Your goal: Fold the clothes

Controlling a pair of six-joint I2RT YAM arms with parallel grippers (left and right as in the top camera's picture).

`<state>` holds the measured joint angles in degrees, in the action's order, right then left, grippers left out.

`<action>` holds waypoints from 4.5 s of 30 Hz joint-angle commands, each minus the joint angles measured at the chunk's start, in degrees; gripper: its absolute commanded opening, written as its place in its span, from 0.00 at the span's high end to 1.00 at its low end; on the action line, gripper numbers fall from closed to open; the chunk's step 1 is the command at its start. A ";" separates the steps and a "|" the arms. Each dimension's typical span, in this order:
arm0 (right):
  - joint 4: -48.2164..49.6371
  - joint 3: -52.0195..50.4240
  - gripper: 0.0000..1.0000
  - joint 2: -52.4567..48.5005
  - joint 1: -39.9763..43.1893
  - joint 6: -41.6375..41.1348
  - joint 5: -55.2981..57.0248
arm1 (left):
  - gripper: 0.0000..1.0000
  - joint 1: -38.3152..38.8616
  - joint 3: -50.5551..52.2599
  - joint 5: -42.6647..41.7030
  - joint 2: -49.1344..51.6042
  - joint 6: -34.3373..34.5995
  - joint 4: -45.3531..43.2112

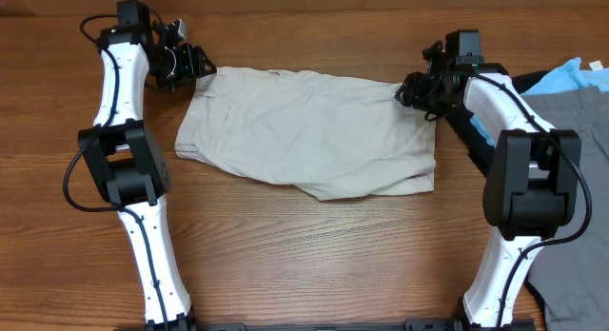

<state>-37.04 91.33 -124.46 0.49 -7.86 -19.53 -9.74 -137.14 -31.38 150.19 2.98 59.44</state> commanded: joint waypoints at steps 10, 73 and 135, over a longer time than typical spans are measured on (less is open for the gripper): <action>0.52 -0.52 0.46 -0.17 -0.15 0.46 -0.52 | 0.60 0.48 -0.48 -9.62 1.07 3.04 -2.51; 1.33 -1.40 0.46 2.03 1.38 0.81 -3.45 | 0.67 2.64 -4.98 -5.66 0.66 3.02 3.98; 10.64 -6.23 0.52 3.91 0.20 5.16 -2.95 | 0.96 0.33 -6.08 -13.00 0.63 2.78 6.34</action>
<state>-27.49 85.82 -123.04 0.73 -3.38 -23.31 -9.47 -141.56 -44.53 150.19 6.42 65.82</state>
